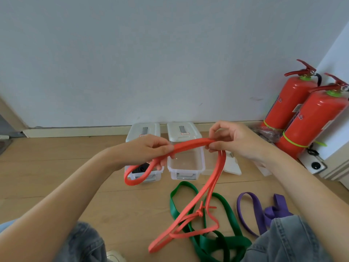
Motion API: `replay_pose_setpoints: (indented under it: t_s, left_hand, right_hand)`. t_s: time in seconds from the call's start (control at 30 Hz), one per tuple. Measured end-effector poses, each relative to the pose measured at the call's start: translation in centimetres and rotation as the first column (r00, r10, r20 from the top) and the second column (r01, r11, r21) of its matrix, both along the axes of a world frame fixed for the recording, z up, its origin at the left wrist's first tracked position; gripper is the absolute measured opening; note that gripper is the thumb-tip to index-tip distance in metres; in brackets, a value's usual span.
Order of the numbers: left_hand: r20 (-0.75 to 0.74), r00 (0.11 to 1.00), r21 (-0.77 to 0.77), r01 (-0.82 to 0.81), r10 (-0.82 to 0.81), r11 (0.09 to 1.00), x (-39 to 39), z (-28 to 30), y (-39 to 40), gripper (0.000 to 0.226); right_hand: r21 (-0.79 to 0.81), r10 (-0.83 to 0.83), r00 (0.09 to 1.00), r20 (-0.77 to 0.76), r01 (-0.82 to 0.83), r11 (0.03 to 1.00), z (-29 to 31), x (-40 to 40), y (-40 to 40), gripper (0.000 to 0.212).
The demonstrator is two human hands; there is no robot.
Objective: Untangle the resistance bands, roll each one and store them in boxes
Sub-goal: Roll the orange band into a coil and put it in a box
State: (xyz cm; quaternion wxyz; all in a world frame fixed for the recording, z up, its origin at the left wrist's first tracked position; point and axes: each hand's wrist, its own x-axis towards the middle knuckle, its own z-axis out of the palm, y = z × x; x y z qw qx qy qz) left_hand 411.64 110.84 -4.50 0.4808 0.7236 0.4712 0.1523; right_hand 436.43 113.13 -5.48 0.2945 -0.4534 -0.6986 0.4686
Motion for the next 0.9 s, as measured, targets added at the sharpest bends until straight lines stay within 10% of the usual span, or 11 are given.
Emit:
replay_pose_setpoints:
  t_s: [0.17, 0.3, 0.43, 0.6, 0.83, 0.9]
  left_hand:
    - [0.142, 0.99, -0.04, 0.03, -0.024, 0.999, 0.7, 0.6, -0.3, 0.045]
    - [0.199, 0.979, -0.057, 0.05, -0.037, 0.997, 2.0, 0.4, -0.4, 0.042]
    - [0.178, 0.984, -0.06, 0.0, 0.011, 0.998, 2.2, -0.1, 0.0, 0.03]
    - [0.053, 0.989, -0.124, -0.127, 0.134, 0.984, 1.2, -0.5, 0.4, 0.037]
    - [0.165, 0.953, -0.108, -0.24, 0.255, 0.965, 1.6, -0.3, 0.5, 0.035]
    - [0.153, 0.965, -0.118, -0.198, 0.214, 0.973, 2.1, -0.5, 0.3, 0.036]
  right_hand:
    - [-0.088, 0.196, 0.928, 0.316, -0.177, 0.98, -0.9, -0.7, -0.3, 0.023]
    - [-0.159, 0.183, 0.983, -0.001, -0.181, 0.971, -1.0, -2.2, -1.0, 0.051]
    - [-0.089, 0.133, 0.975, -0.176, -0.151, 0.985, -0.8, -2.9, -1.1, 0.03]
    - [0.059, -0.024, 0.991, -0.133, 0.032, 0.998, 0.0, -1.0, -0.1, 0.021]
    - [-0.02, 0.152, 0.942, 0.299, -0.153, 0.988, -1.7, -1.3, -0.2, 0.027]
    - [-0.03, 0.125, 0.974, 0.189, -0.122, 0.992, -1.9, -2.1, -0.7, 0.038]
